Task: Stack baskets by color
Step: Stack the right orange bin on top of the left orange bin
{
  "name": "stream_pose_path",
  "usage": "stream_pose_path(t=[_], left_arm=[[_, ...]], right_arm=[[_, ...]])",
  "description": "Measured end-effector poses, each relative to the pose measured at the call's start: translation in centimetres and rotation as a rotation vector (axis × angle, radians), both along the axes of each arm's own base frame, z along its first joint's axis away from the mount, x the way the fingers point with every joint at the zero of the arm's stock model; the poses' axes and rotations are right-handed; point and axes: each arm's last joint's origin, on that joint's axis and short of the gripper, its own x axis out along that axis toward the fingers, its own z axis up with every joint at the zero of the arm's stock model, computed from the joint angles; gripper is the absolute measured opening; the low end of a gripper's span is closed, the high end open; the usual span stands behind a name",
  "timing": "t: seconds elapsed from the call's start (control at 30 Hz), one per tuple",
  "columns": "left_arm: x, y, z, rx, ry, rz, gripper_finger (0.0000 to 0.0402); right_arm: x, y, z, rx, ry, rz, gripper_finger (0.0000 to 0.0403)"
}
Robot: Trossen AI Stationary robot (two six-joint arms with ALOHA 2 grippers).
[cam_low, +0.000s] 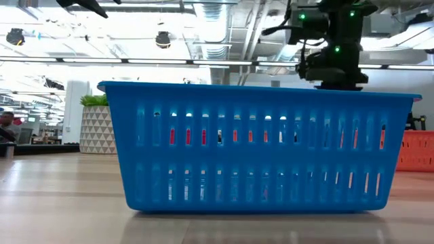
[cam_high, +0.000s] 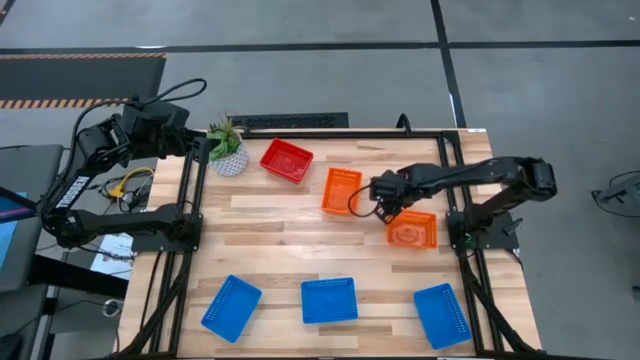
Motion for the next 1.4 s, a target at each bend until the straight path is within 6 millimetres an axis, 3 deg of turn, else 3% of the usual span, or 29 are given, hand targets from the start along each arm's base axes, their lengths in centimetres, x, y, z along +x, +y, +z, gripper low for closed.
stream_pose_path(t=[0.2,0.4,0.63,0.8,1.0,1.4], left_arm=[[0.0,0.0,0.0,-0.002,-0.002,0.003,0.0263],[0.0,0.0,0.0,-0.003,-0.002,0.004,0.0263],[0.0,0.0,0.0,-0.003,-0.003,0.004,0.0263],[0.0,0.0,0.0,-0.003,-0.003,0.004,0.0263],[0.0,0.0,0.0,-0.003,-0.002,0.004,0.0263],[0.0,0.0,0.0,-0.003,-0.003,0.005,0.0263]], right_arm=[[-2.3,-0.4,2.1,-0.001,-0.012,-0.031,0.0202],[-4.4,0.4,3.5,0.036,0.017,0.005,0.0202],[-4.5,1.8,3.5,0.041,0.055,0.115,0.0202],[-4.4,2.5,3.0,0.045,0.107,0.174,0.0202],[-4.9,3.2,0.7,0.089,0.152,0.196,0.0202],[-5.0,3.4,-2.3,0.175,0.091,0.200,0.0202]])
